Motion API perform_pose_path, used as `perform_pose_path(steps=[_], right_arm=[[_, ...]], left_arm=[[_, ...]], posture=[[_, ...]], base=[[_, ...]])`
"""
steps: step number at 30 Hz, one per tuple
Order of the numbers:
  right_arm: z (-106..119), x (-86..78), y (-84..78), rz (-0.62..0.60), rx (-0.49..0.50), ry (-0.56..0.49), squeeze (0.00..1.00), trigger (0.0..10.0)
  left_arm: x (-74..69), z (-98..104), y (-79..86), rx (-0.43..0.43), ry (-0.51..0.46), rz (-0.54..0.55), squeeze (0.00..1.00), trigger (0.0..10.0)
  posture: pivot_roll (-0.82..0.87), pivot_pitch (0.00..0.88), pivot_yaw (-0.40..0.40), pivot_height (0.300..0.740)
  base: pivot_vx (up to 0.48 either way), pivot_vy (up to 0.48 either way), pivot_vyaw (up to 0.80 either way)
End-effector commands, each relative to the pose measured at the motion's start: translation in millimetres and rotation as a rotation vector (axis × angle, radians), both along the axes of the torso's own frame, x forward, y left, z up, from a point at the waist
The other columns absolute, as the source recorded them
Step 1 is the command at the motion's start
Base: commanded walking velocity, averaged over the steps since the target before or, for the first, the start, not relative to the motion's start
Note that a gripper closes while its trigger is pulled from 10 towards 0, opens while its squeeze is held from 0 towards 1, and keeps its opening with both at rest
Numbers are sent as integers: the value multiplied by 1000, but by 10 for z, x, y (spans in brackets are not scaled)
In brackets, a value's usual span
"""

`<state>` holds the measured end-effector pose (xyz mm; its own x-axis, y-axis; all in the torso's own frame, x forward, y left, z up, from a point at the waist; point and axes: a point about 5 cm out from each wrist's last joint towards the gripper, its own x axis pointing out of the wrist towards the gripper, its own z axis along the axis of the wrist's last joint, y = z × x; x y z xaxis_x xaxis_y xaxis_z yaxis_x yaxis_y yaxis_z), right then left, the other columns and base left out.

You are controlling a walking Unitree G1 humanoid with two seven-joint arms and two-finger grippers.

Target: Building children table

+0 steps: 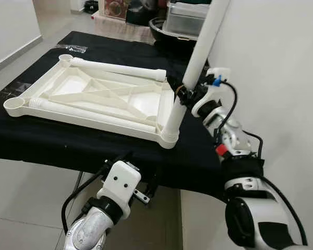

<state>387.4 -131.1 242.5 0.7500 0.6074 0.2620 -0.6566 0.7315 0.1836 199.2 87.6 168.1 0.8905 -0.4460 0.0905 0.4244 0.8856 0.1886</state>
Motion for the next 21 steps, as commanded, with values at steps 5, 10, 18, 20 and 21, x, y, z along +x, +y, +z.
perform_pose_path(steps=[5,10,18,20,21], right_arm=[[-144,-154,319,515,-203,27,0,10000],[-163,-121,530,558,-235,10,0,10000],[-196,48,539,197,-181,48,0,0],[-221,80,485,102,-176,67,0,0],[-221,80,485,102,-176,67,0,0]], left_arm=[[-45,-67,-57,5,33,-37,0,10000],[-51,-54,-41,10,29,-30,0,10000],[-47,-41,-14,9,24,-17,0,10000],[-46,-44,-14,10,24,-16,0,10000],[-46,-44,-14,10,24,-16,0,10000]], posture=[[116,76,-158,740],[129,80,-164,740],[127,89,-161,740],[127,89,-161,740],[127,89,-161,740]], base=[[0,0,0],[0,0,0],[0,0,0],[0,0,0],[0,0,0]])
